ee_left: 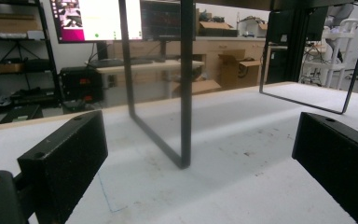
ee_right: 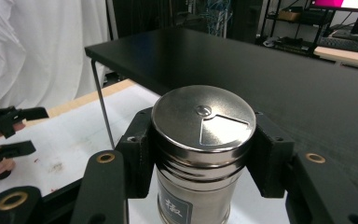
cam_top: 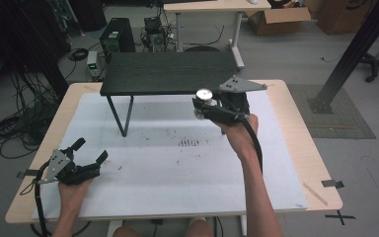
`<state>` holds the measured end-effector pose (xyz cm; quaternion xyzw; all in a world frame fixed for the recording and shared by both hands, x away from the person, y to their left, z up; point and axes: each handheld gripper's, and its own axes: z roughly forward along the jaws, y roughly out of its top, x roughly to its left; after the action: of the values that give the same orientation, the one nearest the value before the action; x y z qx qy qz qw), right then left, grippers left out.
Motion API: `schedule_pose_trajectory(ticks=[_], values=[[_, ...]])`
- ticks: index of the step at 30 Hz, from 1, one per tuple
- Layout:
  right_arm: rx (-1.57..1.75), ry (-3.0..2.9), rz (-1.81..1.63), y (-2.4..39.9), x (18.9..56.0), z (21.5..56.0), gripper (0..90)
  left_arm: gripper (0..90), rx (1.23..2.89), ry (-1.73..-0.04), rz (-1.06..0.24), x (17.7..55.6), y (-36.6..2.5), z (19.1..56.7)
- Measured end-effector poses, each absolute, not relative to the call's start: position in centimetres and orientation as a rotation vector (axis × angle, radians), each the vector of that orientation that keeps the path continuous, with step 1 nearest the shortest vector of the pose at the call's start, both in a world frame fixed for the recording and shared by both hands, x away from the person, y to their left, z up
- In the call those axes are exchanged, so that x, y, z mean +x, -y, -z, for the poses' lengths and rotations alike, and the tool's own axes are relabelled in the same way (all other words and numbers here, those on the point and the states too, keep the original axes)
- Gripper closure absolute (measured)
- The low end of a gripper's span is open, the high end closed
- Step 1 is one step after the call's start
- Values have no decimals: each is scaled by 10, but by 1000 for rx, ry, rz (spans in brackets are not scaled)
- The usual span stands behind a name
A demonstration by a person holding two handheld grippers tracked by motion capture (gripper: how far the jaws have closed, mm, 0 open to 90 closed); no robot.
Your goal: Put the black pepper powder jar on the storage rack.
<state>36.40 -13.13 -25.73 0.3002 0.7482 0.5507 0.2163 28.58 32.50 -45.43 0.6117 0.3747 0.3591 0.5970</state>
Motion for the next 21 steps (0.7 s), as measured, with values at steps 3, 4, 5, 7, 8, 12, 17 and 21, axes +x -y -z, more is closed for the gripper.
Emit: schedule_pose_trajectory(ticks=[3,4,5,7,8,12,17,21], values=[[829,-2072,-1521,128,371,245,496,37,1419,-870,-834,286,-325,454],[830,-2072,-1520,127,374,242,496,37,1419,-870,-834,286,-325,454],[829,-2072,-1519,126,376,239,496,37,1420,-871,-834,286,-325,454],[832,-2074,-1520,123,382,234,496,37,1420,-871,-834,286,-325,454],[834,-2075,-1528,122,385,232,496,37,1420,-871,-834,286,-325,454],[835,-2074,-1528,117,397,223,496,37,1419,-872,-833,286,-325,454],[858,-2064,-1549,112,415,218,496,37,1417,-872,-834,286,-325,454],[879,-2052,-1574,109,428,217,496,37,1418,-873,-833,286,-325,454]])
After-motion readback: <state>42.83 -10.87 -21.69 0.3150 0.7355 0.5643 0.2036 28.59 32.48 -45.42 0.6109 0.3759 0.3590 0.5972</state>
